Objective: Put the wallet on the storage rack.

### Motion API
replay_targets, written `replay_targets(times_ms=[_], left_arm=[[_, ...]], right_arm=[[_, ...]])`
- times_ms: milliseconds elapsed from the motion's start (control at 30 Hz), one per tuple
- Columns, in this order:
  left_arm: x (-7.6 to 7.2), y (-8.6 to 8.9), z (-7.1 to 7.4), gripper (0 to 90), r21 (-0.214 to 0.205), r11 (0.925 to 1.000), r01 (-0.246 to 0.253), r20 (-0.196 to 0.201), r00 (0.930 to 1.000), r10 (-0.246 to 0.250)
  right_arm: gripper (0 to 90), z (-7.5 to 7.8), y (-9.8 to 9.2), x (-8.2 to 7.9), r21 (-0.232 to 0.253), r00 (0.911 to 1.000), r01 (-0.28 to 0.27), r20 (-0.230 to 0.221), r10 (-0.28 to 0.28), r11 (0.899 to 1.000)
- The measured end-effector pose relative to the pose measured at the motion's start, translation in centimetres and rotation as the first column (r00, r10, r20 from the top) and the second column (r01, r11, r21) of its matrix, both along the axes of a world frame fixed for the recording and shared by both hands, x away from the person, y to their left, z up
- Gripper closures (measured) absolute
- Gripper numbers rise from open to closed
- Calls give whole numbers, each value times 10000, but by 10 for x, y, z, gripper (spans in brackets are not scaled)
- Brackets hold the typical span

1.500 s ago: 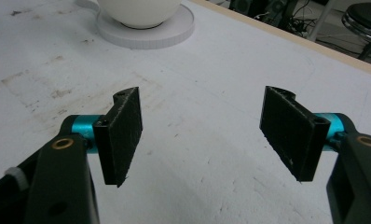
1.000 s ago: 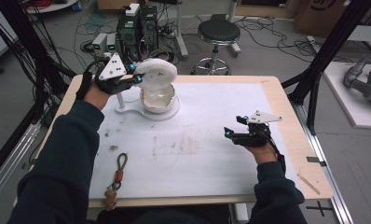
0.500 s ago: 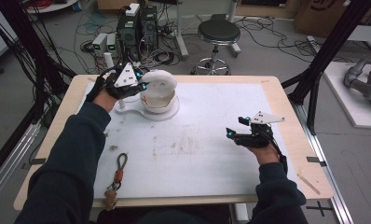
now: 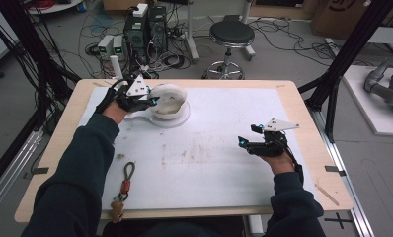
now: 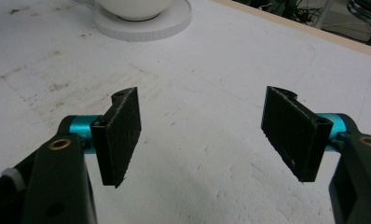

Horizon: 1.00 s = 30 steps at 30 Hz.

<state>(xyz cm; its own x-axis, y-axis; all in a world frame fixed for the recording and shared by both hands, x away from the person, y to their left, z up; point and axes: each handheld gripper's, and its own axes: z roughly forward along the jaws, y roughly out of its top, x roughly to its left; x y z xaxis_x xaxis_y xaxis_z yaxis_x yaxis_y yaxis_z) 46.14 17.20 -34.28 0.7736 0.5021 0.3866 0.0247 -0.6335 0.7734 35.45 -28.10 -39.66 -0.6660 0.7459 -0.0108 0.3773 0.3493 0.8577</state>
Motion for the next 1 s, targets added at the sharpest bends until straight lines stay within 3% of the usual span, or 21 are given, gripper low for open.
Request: replay_targets(times_ms=[67,167,233,300,400,500,600,700,767,800,867,1000], left_arm=[[-1,3,-5,541,-318,9992,-248,-377,9990,236],[-2,9,-15,359,-936,9914,-914,-1106,9906,809],[-3,15,-22,318,-1294,9861,-1041,-1451,9858,851],[-3,16,-25,304,-1339,9846,-1120,-1584,9832,903],[-2,18,-32,381,-1668,9780,-1255,-1778,9794,953],[-3,19,-29,675,-1712,9778,-1205,-1235,9873,1001],[-6,21,-20,735,-1255,9852,-1165,-250,9931,1143],[-5,20,-11,746,-662,9919,-1087,570,9920,1125],[-4,19,-8,746,-569,9924,-1089,658,9915,1126],[-2,16,-6,746,-3,9942,-1073,810,9910,1070],[1,11,-7,746,371,9939,-1039,826,9915,1005],[8,1,-18,744,850,9916,-980,417,9946,947]], right_arm=[[289,0,-1,0,12,10000,31,5,-31,10000],[289,0,0,0,11,10000,15,-19,-15,10000],[289,0,0,-1,-32,10000,0,-5,0,10000],[289,-1,1,0,-36,10000,-18,-21,18,10000],[289,-2,2,0,-101,9999,-44,-103,43,9999],[289,-3,2,0,-108,9999,-43,-145,42,9999],[289,-3,1,0,-15,9998,15,-203,-15,10000],[289,-4,0,1,37,9998,36,-220,-35,10000],[289,-4,1,1,33,9997,3,-261,-2,10000],[289,-5,2,1,2,9996,-28,-269,28,10000],[289,-5,2,1,-22,9996,-29,-291,29,10000],[289,-5,2,1,-19,9995,-29,-328,29,10000]])
